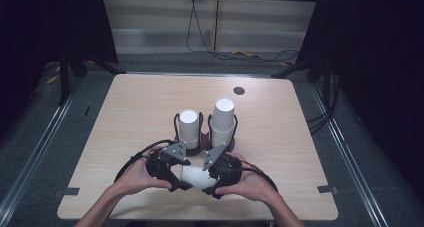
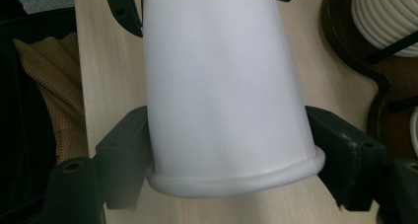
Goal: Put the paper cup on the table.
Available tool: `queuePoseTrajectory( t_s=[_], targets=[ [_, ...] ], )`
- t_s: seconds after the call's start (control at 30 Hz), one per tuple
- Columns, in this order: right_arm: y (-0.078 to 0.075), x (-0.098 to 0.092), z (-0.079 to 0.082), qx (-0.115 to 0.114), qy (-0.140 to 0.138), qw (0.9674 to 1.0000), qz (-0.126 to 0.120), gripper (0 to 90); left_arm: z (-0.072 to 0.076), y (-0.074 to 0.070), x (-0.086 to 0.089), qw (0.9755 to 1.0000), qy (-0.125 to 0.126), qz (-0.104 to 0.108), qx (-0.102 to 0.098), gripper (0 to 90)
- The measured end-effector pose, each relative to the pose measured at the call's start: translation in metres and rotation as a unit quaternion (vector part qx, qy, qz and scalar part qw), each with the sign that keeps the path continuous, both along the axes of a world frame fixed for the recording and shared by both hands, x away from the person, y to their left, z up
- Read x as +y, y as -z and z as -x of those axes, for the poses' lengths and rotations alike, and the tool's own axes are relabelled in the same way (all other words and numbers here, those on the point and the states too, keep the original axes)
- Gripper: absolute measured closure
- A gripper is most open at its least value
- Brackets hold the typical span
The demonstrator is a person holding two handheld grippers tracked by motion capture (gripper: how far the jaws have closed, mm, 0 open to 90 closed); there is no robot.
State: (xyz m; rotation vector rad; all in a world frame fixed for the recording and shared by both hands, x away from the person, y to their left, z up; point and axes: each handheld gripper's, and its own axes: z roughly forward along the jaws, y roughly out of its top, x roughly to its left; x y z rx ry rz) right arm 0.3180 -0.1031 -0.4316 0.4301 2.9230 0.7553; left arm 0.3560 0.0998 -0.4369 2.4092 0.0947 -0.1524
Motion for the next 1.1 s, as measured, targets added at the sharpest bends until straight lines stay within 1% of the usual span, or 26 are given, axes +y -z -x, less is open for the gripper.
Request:
queuePoseTrajectory(
  t_s=[0.03,0.07,0.1,0.17,0.23,0.27,0.3,0.37,0.4,0.43,0.47,0.5,0.53,0.6,0.63,0.67,0.7,0.73,0.77,0.83,0.9,0.93,0.97,1.0,1.03,1.1],
  targets=[
    [-0.0002,0.0005,0.0007,0.002,0.002,1.0,0.001,23.2,0.0006,0.0007,-0.0005,1.0,-0.001,0.001,0.0,24.3],
    [0.0001,0.0013,0.0006,-0.001,-0.003,1.0,0.001,23.2,0.0002,0.0006,-0.001,1.0,0.005,-0.005,0.003,24.0],
    [0.0001,0.0018,0.0014,0.0,-0.002,1.0,0.004,23.2,0.0013,0.0014,-0.0017,1.0,0.001,-0.003,0.0,23.8],
    [0.0004,0.0026,0.0027,-0.001,-0.002,1.0,0.007,23.2,0.0021,0.0016,-0.0032,1.0,0.003,-0.003,0.004,23.2],
    [0.0011,0.0029,0.004,-0.004,-0.007,0.9999,0.011,23.2,0.002,0.0015,-0.0048,0.9999,0.012,-0.002,0.006,24.7],
    [0.0014,0.0028,0.0044,-0.005,-0.007,0.9999,0.012,23.2,0.0016,0.0009,-0.0052,0.9997,0.02,-0.009,0.009,26.2],
    [0.0014,0.0026,0.0049,-0.003,-0.007,0.9999,0.012,23.2,0.0029,0.0019,-0.0061,0.9999,0.015,-0.004,0.008,26.8],
    [0.0013,0.0025,0.0048,-0.003,-0.009,0.9999,0.011,23.2,0.0033,0.0025,-0.0065,0.9998,0.019,-0.007,0.009,27.1],
    [0.0012,0.0027,0.005,-0.003,-0.008,0.9999,0.01,23.1,0.0031,0.0026,-0.0066,0.9996,0.024,-0.011,0.011,28.1],
    [0.0013,0.003,0.0051,-0.004,-0.01,0.9999,0.009,23.1,0.0036,0.004,-0.0069,0.9996,0.023,-0.01,0.013,28.6],
    [0.0015,0.0035,0.0053,-0.007,-0.014,0.9998,0.011,23.0,0.0028,0.0039,-0.0068,0.9993,0.029,-0.017,0.018,28.3],
    [0.0018,0.0042,0.0065,-0.003,-0.01,0.9999,0.014,23.1,0.0038,0.0055,-0.0072,0.9994,0.024,-0.015,0.018,28.3],
    [0.0025,0.0049,0.0066,-0.005,-0.013,0.9998,0.012,23.1,0.0043,0.0068,-0.0076,0.9994,0.024,-0.013,0.023,28.4],
    [0.0029,0.0063,0.008,0.001,-0.012,0.9998,0.016,23.1,0.0046,0.0076,-0.008,0.999,0.032,-0.022,0.023,29.4],
    [0.003,0.0068,0.0081,0.001,-0.011,0.9998,0.016,23.1,0.0053,0.0082,-0.0083,0.9991,0.032,-0.02,0.021,30.3],
    [0.0033,0.0071,0.007,-0.004,-0.019,0.9997,0.014,23.1,0.0054,0.0079,-0.0082,0.9991,0.031,-0.021,0.021,31.5],
    [0.0035,0.0072,0.0069,-0.005,-0.019,0.9997,0.014,23.2,0.0053,0.0078,-0.008,0.9991,0.032,-0.021,0.019,31.7],
    [0.0034,0.0069,0.0071,-0.002,-0.016,0.9998,0.013,23.2,0.0058,0.0072,-0.0076,0.9992,0.031,-0.02,0.016,32.0],
    [0.0033,0.0064,0.007,-0.003,-0.014,0.9998,0.012,23.2,0.0054,0.0063,-0.0072,0.999,0.036,-0.023,0.015,32.3],
    [0.003,0.0058,0.0069,0.004,-0.015,0.9998,0.009,23.3,0.006,0.0073,-0.0073,0.999,0.036,-0.022,0.015,32.7],
    [0.0036,0.0059,0.0071,0.004,-0.017,0.9998,0.009,22.9,0.0066,0.0084,-0.0072,0.999,0.034,-0.021,0.02,32.8],
    [0.0043,0.006,0.0075,0.006,-0.017,0.9998,0.008,22.7,0.0063,0.008,-0.0069,0.9987,0.039,-0.026,0.021,32.9],
    [0.0055,0.006,0.0073,0.001,-0.022,0.9997,0.005,22.4,0.0075,0.0091,-0.0069,0.9991,0.031,-0.02,0.019,33.0],
    [0.0055,0.0053,0.0077,0.002,-0.019,0.9998,0.005,22.0,0.0067,0.0084,-0.0066,0.9989,0.035,-0.023,0.02,33.0],
    [0.006,0.0046,0.0065,0.0,-0.021,0.9998,-0.001,21.5,0.007,0.0087,-0.0065,0.9992,0.031,-0.019,0.018,33.0],
    [0.006,0.003,0.0058,-0.004,-0.02,0.9997,-0.01,21.0,0.0056,0.0069,-0.0055,0.9991,0.035,-0.02,0.015,33.0]
  ],
)
